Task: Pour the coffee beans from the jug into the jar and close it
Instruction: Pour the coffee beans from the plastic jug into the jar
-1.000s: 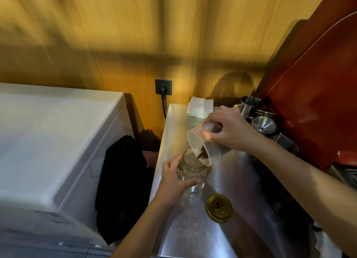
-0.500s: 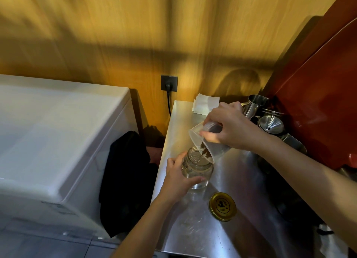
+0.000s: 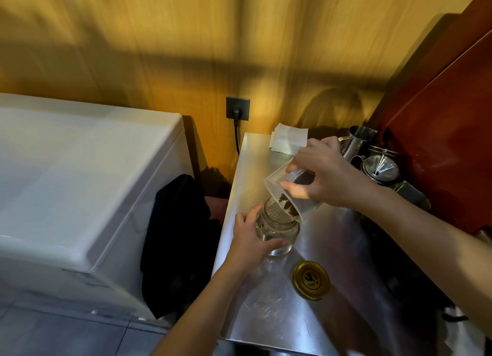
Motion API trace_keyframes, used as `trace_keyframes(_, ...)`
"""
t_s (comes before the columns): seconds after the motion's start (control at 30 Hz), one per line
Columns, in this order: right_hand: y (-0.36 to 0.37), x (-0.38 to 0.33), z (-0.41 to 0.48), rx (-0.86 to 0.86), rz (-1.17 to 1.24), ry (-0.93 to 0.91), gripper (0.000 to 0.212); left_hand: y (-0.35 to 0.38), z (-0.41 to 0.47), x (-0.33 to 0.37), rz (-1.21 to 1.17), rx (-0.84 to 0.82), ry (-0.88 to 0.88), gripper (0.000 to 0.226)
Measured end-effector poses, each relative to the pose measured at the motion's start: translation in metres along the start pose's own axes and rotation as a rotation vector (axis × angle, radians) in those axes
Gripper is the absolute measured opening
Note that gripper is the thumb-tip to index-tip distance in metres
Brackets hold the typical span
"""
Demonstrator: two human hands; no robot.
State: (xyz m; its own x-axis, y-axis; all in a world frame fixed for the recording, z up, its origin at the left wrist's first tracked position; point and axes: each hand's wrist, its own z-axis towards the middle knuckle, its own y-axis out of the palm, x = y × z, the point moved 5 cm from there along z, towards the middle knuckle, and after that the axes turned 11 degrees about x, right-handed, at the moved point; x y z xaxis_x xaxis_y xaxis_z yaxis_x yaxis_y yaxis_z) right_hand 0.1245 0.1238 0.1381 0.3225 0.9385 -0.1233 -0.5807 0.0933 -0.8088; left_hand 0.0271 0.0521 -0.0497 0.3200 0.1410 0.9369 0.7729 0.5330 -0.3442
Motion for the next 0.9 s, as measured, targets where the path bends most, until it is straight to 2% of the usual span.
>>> trace_keyframes(0.9,0.0042,-0.0055,-0.0079,0.083,-0.027,-0.177,0.03,0.0,-0.0006,-0.0014,-0.035,-0.036,-0.039,0.088)
